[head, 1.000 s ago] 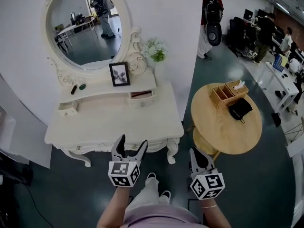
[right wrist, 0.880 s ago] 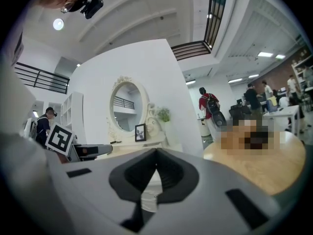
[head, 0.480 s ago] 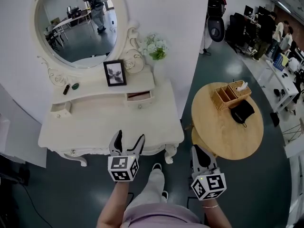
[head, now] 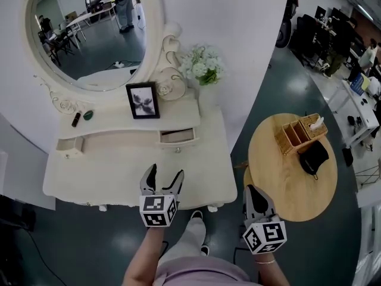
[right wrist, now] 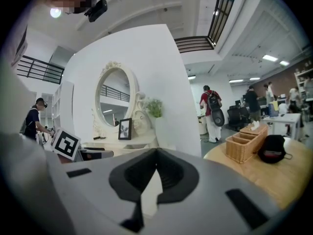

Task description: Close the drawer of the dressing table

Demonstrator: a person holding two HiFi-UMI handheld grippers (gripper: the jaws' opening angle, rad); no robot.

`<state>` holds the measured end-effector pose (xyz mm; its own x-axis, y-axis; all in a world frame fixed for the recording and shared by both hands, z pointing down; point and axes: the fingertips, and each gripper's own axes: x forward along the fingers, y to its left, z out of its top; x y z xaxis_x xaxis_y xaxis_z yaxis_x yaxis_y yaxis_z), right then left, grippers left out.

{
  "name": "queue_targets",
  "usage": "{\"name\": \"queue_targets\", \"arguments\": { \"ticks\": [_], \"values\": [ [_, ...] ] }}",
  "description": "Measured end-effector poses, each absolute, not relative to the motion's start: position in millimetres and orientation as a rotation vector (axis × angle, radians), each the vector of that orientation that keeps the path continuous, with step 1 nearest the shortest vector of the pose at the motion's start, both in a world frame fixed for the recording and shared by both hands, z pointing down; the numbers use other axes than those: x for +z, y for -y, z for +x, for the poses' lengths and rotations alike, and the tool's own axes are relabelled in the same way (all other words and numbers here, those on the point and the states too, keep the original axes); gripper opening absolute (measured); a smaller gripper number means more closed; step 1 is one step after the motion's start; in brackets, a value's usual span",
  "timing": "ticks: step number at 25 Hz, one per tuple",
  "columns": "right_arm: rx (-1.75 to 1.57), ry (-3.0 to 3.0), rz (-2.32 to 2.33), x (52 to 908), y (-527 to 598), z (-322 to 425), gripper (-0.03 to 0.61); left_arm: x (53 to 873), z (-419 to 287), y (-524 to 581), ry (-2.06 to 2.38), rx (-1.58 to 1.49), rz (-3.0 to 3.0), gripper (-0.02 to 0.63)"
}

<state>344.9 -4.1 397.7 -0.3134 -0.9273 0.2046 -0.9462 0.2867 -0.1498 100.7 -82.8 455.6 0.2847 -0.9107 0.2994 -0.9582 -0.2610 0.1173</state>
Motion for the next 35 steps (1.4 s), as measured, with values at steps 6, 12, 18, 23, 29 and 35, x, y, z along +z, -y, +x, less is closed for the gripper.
{"name": "queue_targets", "arguments": {
  "ticks": [6,12,18,23,29,35],
  "values": [
    [0.430,2.408,1.808,409,40,347,0.003,476,109,117,1.657,0.295,2.277,0.379],
    [0.475,2.397,1.797,413,67,339,0.003,488,107,137,1.638,0.311,2.252,0.327],
    [0.495,2.389,1.778,419,86,332,0.003,505,108,151,1.619,0.365,2.234,0.260],
    [0.515,2.373,1.770,426,95,331,0.003,516,111,160,1.617,0.418,2.225,0.215],
    [0.535,2.363,1.766,432,102,330,0.003,524,116,169,1.613,0.451,2.217,0.177],
    [0.544,2.347,1.778,436,107,335,0.003,528,118,175,1.627,0.496,2.216,0.135]
  ]
}}
